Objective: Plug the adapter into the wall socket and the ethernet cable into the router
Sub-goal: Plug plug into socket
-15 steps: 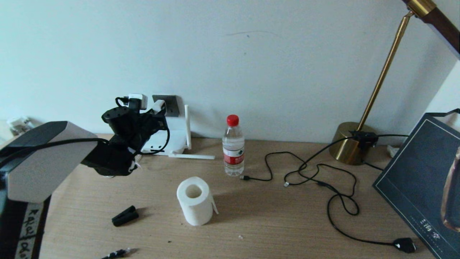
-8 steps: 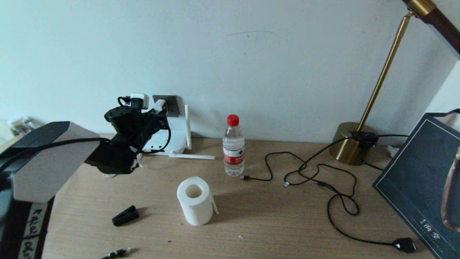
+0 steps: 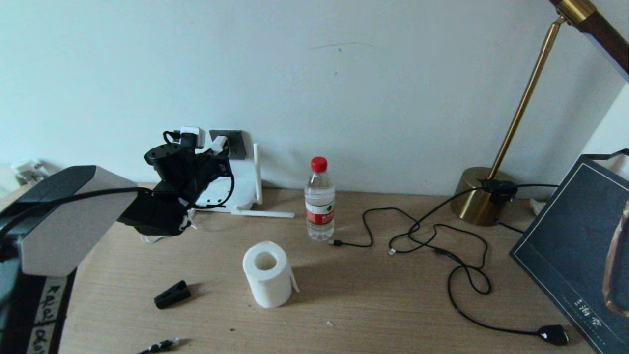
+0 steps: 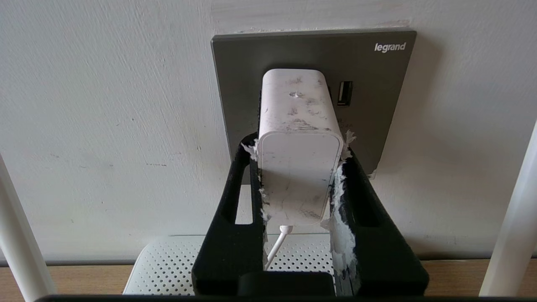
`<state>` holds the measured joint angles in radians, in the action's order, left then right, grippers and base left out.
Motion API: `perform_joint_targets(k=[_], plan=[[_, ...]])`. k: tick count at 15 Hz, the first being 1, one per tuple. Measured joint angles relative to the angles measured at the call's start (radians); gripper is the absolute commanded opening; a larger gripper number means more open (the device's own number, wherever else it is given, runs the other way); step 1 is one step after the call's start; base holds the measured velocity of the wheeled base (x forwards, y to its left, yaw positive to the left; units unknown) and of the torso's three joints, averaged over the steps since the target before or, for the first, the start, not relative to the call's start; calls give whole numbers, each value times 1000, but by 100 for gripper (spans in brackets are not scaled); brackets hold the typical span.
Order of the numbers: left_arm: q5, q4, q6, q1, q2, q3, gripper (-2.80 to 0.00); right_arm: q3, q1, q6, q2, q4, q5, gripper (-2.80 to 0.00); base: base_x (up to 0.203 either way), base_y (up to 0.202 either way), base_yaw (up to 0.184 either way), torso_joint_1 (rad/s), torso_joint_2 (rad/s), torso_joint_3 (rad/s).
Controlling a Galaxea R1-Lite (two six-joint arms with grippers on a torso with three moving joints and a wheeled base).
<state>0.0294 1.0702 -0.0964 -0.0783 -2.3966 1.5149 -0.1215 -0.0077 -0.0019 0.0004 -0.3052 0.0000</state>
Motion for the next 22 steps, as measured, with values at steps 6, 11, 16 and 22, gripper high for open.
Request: perform_joint_targets(k=[6, 11, 16, 22], plan=[[-15, -13, 12, -2, 0, 1, -280, 0, 0, 0, 0, 0, 0, -280, 0, 0, 0, 0, 0, 0], [-16, -18, 13, -1, 5, 0, -280, 0, 0, 0, 0, 0, 0, -280, 0, 0, 0, 0, 0, 0], [-22, -19, 41, -2, 4, 0, -280, 0, 0, 0, 0, 0, 0, -280, 0, 0, 0, 0, 0, 0], [-37, -24, 53, -13, -24, 46, -280, 1, 0, 0, 0, 0, 0, -280, 0, 0, 0, 0, 0, 0]])
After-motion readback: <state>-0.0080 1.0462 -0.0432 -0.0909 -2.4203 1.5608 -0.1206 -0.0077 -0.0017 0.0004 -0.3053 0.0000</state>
